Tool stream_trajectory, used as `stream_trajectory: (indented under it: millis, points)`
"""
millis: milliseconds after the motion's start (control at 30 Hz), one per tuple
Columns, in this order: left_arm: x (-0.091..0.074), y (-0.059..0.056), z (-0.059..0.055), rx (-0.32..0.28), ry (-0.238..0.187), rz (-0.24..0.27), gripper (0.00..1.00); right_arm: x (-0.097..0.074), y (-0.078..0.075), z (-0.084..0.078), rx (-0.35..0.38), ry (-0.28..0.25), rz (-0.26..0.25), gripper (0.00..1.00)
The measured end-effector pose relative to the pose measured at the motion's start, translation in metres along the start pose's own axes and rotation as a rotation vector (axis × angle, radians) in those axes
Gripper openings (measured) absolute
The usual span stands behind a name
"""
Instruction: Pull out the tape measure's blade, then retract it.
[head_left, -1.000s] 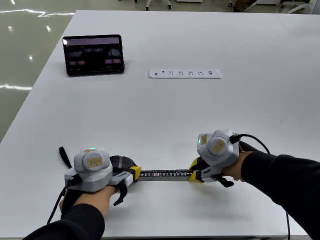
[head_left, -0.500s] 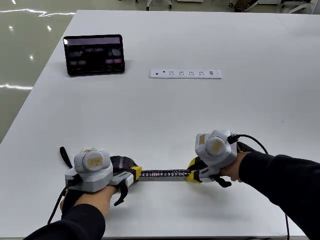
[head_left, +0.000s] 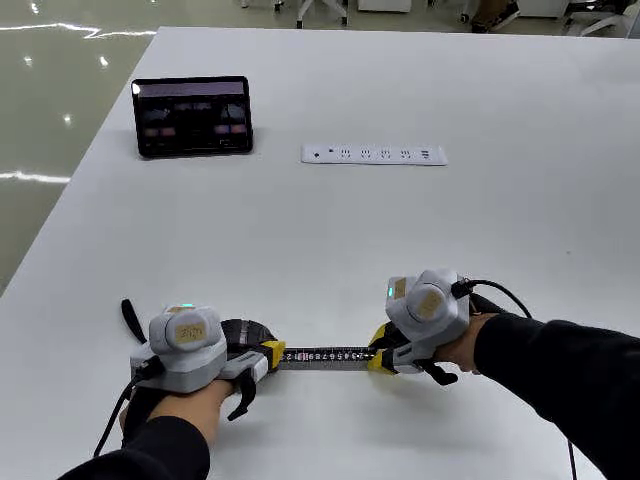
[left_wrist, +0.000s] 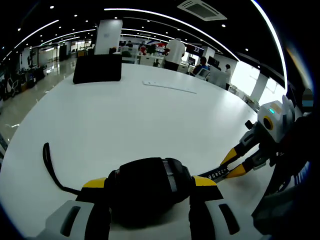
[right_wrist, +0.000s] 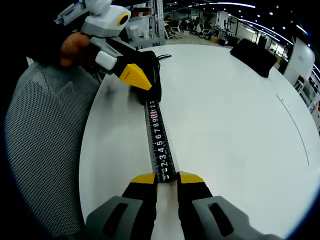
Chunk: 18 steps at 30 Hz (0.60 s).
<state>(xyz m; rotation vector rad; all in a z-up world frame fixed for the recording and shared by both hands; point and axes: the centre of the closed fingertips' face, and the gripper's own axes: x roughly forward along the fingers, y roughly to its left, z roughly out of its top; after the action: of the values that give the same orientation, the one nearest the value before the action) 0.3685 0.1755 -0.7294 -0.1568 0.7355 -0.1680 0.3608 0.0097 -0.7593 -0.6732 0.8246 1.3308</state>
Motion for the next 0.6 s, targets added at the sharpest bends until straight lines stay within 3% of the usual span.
stream_trajectory:
  millis: [600]
  points:
    - [-0.001, 0.0, 0.0, -0.005, 0.001, -0.004, 0.59, 0.008, 0.002, 0.011, 0.018, -0.031, -0.005, 0.1]
